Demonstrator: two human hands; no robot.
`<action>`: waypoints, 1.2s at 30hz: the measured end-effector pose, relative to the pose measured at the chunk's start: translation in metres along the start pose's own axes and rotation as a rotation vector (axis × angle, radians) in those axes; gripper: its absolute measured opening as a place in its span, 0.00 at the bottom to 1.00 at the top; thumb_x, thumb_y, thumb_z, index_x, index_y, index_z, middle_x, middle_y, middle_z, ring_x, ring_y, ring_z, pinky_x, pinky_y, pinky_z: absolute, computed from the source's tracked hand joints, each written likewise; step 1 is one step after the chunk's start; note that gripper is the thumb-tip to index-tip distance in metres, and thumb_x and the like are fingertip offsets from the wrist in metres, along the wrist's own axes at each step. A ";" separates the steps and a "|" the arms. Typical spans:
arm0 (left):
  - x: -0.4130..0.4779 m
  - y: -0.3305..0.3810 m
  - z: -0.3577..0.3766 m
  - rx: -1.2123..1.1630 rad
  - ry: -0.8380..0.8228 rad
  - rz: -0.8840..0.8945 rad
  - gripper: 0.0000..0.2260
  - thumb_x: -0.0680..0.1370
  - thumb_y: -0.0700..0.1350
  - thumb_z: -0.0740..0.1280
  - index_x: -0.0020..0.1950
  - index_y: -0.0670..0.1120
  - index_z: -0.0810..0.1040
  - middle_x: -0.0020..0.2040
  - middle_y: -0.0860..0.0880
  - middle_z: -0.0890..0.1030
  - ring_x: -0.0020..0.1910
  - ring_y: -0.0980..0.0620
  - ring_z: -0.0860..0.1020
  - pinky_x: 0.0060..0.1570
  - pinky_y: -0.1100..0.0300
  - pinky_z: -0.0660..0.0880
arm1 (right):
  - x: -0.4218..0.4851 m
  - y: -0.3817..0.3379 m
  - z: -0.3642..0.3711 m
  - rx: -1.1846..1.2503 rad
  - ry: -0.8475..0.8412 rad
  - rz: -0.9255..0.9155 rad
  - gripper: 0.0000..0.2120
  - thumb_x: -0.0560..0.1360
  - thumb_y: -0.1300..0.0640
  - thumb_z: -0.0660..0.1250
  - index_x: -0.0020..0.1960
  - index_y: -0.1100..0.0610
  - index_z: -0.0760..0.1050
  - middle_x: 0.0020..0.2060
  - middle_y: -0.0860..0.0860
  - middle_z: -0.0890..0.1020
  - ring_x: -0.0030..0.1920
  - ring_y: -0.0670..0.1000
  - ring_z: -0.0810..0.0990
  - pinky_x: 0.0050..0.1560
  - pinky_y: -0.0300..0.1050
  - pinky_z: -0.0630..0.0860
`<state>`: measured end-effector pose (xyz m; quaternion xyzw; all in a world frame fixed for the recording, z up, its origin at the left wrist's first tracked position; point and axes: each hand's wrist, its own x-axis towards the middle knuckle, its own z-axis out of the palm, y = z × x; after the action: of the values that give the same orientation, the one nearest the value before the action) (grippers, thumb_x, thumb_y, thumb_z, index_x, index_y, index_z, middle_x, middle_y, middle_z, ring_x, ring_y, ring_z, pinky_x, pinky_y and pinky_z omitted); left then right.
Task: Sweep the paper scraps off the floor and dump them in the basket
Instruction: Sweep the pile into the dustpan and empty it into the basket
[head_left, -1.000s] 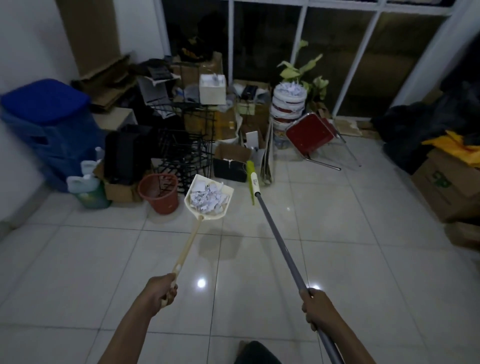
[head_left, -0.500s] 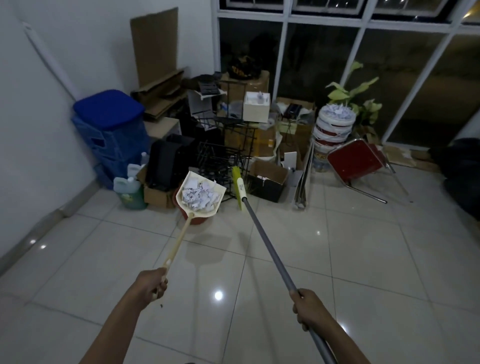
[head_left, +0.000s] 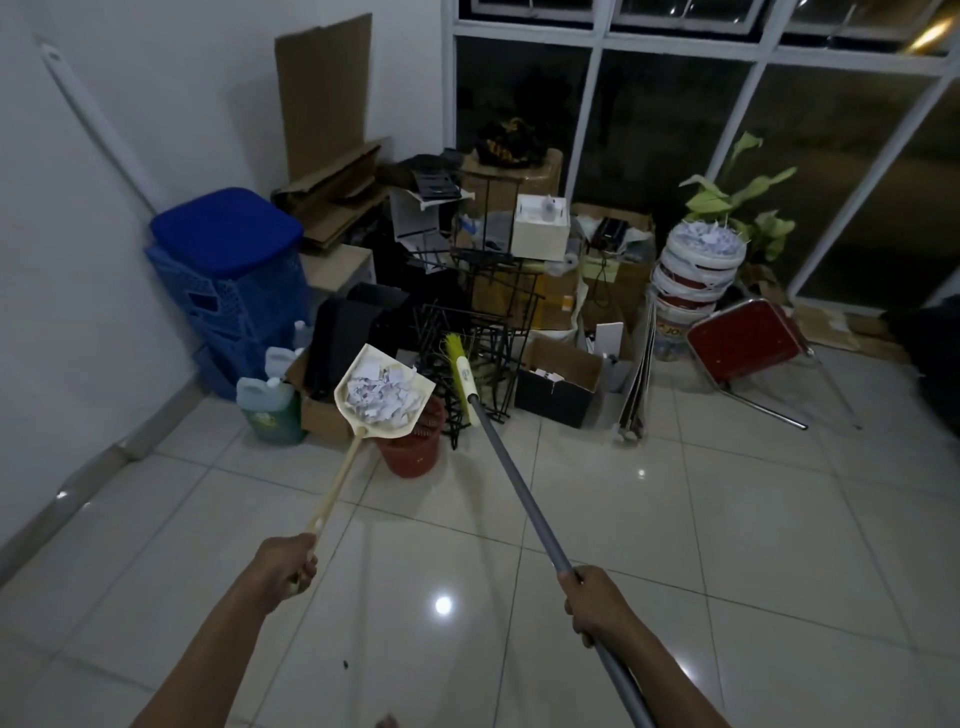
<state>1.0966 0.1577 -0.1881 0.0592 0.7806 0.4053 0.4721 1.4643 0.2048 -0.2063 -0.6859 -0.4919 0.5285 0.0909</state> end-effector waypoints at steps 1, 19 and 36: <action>0.011 0.007 -0.003 0.012 0.004 0.001 0.14 0.78 0.43 0.65 0.37 0.36 0.71 0.30 0.43 0.71 0.25 0.52 0.66 0.17 0.71 0.64 | 0.006 -0.011 0.007 0.001 0.003 0.002 0.15 0.81 0.51 0.56 0.51 0.63 0.73 0.30 0.53 0.71 0.24 0.49 0.67 0.22 0.38 0.66; 0.147 0.048 -0.055 0.417 0.003 0.026 0.11 0.78 0.38 0.61 0.36 0.37 0.71 0.27 0.43 0.71 0.24 0.51 0.67 0.24 0.63 0.62 | 0.084 -0.105 0.080 -0.070 0.023 0.127 0.12 0.81 0.52 0.56 0.49 0.61 0.69 0.33 0.54 0.74 0.27 0.50 0.71 0.23 0.40 0.68; 0.173 0.073 -0.040 0.701 0.001 0.251 0.10 0.78 0.39 0.61 0.39 0.36 0.75 0.27 0.44 0.72 0.24 0.48 0.70 0.24 0.63 0.66 | 0.118 -0.121 0.089 -0.126 -0.018 0.163 0.14 0.81 0.51 0.56 0.51 0.62 0.70 0.33 0.54 0.74 0.27 0.50 0.72 0.21 0.39 0.68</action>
<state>0.9497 0.2655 -0.2484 0.3123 0.8589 0.1679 0.3696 1.3171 0.3208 -0.2412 -0.7233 -0.4675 0.5082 0.0000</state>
